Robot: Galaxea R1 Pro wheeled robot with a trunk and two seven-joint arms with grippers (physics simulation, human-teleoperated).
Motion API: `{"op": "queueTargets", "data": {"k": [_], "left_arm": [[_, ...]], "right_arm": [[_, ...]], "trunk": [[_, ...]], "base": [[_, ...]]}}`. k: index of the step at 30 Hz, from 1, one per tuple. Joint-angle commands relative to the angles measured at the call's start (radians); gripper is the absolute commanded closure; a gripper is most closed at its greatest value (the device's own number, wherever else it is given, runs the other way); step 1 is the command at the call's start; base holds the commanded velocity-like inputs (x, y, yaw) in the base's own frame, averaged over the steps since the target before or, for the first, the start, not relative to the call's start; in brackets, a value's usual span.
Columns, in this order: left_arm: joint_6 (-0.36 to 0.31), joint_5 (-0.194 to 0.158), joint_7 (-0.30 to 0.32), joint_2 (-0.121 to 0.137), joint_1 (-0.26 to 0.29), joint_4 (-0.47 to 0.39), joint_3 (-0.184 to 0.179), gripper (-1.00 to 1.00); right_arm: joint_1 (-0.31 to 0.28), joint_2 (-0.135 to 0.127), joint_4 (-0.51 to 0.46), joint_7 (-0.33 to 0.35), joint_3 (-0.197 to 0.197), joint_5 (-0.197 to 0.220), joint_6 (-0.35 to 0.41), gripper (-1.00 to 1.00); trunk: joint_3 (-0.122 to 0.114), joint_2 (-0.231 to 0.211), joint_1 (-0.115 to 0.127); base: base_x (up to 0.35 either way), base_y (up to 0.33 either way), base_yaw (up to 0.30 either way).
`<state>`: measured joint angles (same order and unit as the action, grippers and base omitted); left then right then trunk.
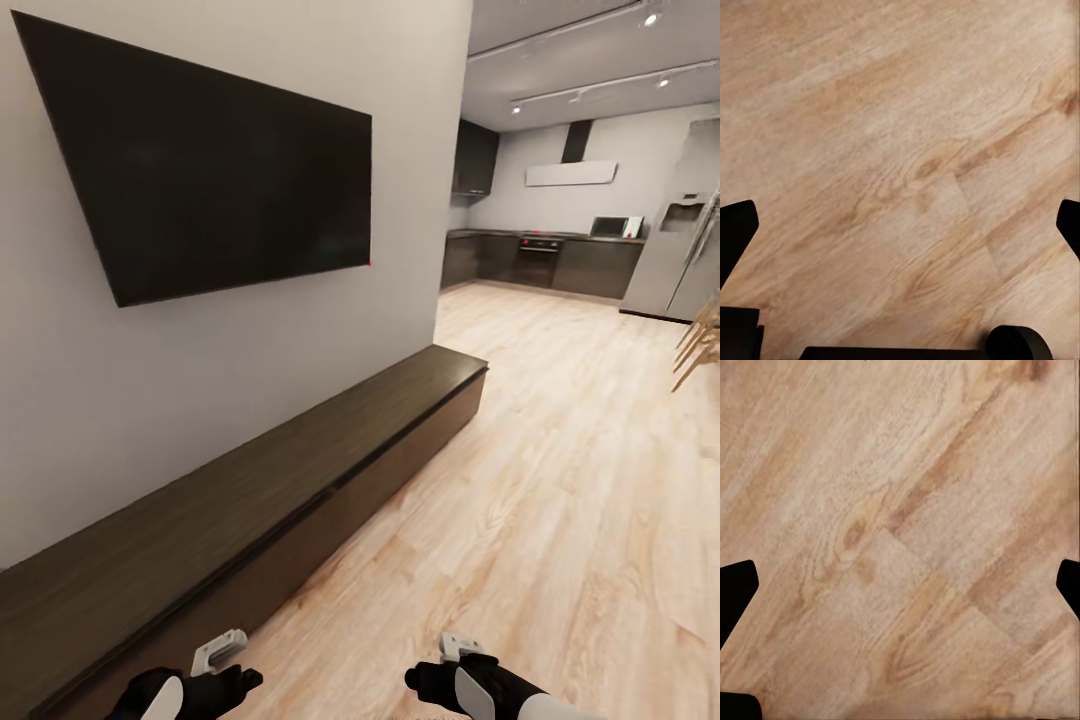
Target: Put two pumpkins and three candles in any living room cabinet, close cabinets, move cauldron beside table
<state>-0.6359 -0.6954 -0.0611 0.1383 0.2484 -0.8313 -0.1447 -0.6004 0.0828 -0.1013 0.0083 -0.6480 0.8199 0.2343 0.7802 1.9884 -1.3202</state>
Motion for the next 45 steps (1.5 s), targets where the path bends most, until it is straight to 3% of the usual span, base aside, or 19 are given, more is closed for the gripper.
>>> {"op": "queueTargets", "data": {"k": [1, 45], "left_arm": [[-0.002, -0.009, -0.006, 0.001, 0.000, -0.002, -0.003, -1.00], [-0.001, -0.009, -0.006, 0.001, 0.000, -0.002, -0.003, -1.00]], "right_arm": [[-0.001, 0.000, 0.000, 0.001, -0.005, 0.004, 0.003, -1.00], [-0.001, 0.000, 0.000, 0.001, -0.005, 0.004, 0.003, -1.00]], "trunk": [[0.001, 0.000, 0.000], [0.019, 0.000, 0.000]], "base": [[0.000, 0.000, -0.269], [0.000, 0.000, -0.269]]}}
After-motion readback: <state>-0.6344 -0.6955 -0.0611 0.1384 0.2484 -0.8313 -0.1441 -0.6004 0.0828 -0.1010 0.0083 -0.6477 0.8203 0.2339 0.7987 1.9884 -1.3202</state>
